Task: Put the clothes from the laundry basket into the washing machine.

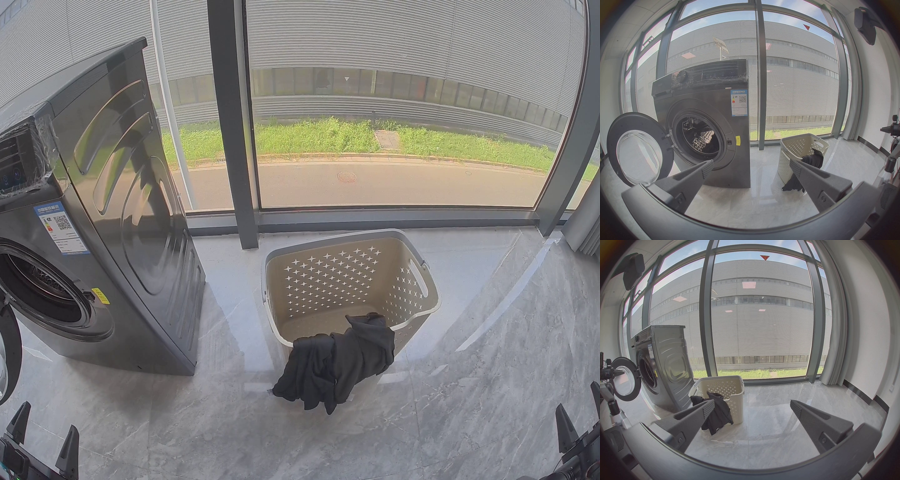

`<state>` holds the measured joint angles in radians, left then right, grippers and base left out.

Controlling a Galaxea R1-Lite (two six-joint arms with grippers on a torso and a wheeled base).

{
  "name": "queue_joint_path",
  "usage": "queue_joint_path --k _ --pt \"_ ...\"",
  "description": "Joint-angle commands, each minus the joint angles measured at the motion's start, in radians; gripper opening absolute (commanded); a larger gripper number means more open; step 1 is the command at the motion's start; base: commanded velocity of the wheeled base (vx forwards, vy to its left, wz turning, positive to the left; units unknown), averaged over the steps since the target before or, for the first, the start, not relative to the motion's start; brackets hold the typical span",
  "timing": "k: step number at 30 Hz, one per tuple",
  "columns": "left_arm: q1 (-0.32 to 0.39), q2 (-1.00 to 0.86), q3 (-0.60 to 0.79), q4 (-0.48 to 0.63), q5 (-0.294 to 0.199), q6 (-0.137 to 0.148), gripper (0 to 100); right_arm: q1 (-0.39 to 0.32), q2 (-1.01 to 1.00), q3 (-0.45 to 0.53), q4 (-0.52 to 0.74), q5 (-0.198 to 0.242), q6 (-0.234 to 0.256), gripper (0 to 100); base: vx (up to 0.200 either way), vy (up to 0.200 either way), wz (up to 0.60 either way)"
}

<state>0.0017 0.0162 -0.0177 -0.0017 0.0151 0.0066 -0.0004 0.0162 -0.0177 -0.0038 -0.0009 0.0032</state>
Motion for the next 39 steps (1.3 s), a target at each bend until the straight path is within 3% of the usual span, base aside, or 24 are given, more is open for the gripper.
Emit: queue_joint_path --k 1,39 --pt "0.0 -0.016 0.018 0.0 0.0 0.0 100 -0.001 -0.016 0.018 -0.001 -0.001 0.0 100 0.0 0.0 0.0" --pt "-0.002 -0.016 0.018 -0.001 0.002 -0.005 100 0.0 -0.016 0.018 -0.001 -0.001 0.0 100 0.0 0.0 0.0"
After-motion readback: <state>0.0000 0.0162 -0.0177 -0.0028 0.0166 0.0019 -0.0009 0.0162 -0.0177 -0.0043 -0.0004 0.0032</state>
